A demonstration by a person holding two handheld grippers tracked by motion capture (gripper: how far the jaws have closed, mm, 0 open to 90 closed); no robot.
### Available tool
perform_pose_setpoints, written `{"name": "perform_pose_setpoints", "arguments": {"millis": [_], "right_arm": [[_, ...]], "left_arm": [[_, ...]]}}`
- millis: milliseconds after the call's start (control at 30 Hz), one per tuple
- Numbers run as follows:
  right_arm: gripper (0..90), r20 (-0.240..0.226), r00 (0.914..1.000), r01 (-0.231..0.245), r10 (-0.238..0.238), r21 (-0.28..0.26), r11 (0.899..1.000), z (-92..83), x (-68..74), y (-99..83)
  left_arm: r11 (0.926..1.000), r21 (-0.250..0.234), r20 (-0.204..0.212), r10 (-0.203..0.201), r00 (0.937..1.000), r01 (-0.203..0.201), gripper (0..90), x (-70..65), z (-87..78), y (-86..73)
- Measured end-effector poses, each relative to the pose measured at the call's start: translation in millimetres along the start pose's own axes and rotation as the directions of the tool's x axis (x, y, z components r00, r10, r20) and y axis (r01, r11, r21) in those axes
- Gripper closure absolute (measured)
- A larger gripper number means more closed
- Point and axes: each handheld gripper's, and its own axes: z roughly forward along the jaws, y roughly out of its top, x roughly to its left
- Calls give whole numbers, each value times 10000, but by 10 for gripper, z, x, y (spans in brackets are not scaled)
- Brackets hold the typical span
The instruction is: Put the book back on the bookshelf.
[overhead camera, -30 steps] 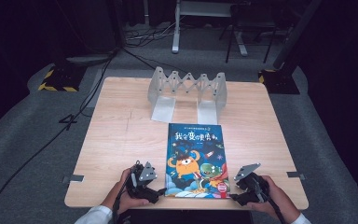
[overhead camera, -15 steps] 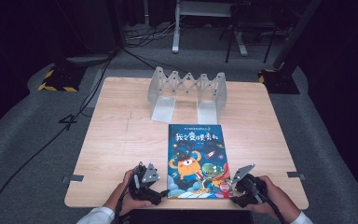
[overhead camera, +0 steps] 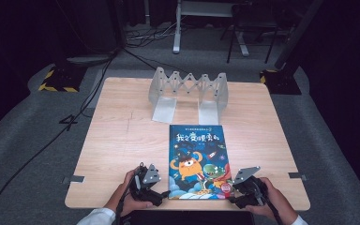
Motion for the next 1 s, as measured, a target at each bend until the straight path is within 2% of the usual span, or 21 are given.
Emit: {"name": "perform_pose_setpoints", "arguments": {"millis": [33, 67, 133, 167, 200, 233, 300, 400, 500, 600, 667, 700, 733, 767, 800, 833, 867, 900, 933, 967, 1000], "right_arm": [[503, 66, 9999, 95, -97, 266, 9996, -17, 13, -8], [503, 66, 9999, 95, -97, 266, 9996, -17, 13, -8], [497, 154, 9998, 89, -107, 1129, 9936, -51, 15, -1], [503, 158, 9998, 86, -113, 1600, 9871, -47, 4, 46], [503, 158, 9998, 86, -113, 1600, 9871, -47, 4, 46], [509, 130, 9998, 135, -162, 1878, 9821, -38, 0, 86], [538, 45, 9990, 423, -451, 2671, 9627, -12, -11, 190], [575, -38, 9973, 717, -740, 3023, 9505, 19, -13, 274], [592, 0, 9989, 457, -472, 2453, 9684, -6, 6, 209], [661, 21, 9991, 412, -421, 1590, 9864, -31, 48, 115], [666, 141, 9993, 327, -346, 1179, 9925, -36, 68, 70], [666, 141, 9993, 327, -346, 1179, 9925, -36, 68, 70], [666, 42, 9995, 294, -298, 764, 9966, -46, 49, 17], [666, 42, 9995, 294, -298, 764, 9966, -46, 49, 17], [666, 13, 9994, 343, -344, 545, 9979, -47, 46, -8], [653, -241, 9996, 138, -144, -222, 9997, -51, 15, -94], [642, -345, 9994, 82, -101, -562, 9984, -45, 8, -122], [642, -345, 9994, 82, -101, -562, 9984, -45, 8, -122], [573, -817, 9965, -317, 203, -1412, 9895, -20, -38, -191], [573, -817, 9965, -317, 203, -1412, 9895, -20, -38, -191], [487, -1132, 9934, -367, 159, -1845, 9821, 9, -87, -204]], "left_arm": [[10000, -5, -9, -1, 10000, 1, 122, 2, 0, 0], [10000, -5, -9, -1, 10000, 1, 122, 2, 0, 0], [10000, -10, -12, -51, 10000, 51, 122, 1, 1, 1], [10000, -8, -13, -53, 10000, 53, 122, 1, 2, 2], [10000, -7, -11, -53, 10000, 53, 122, 1, 2, 1], [10000, -8, -14, -58, 10000, 58, 122, 1, 2, 1], [10000, -7, -16, -56, 10000, 56, 122, 1, 2, 1], [10000, 5, -19, -49, 10000, 49, 122, 1, 1, 1], [10000, -1, -8, -47, 10000, 47, 122, 2, 1, 1], [10000, -22, 44, -83, 10000, 84, 124, 10, -1, -1], [10000, -19, 51, -68, 10000, 68, 130, 13, -3, -1], [10000, -19, 51, -68, 10000, 68, 130, 13, -3, -1], [10000, -21, 56, -56, 10000, 57, 130, 14, -3, -1], [10000, -21, 56, -56, 10000, 57, 131, 14, -3, -1], [10000, -17, 69, -38, 10000, 38, 131, 17, -5, -2], [10000, -30, 96, 5, 10000, -5, 135, 23, -7, -4], [10000, -32, 112, 34, 9999, -34, 138, 26, -8, -5], [10000, -32, 112, 34, 9999, -34, 139, 26, -8, -5], [10000, -30, 114, 49, 9999, -49, 139, 29, -9, -6], [10000, -33, 53, 69, 10000, -68, 139, 33, -11, -6], [9999, -43, -107, -96, 9999, 96, 142, 55, -14, -10]]}}
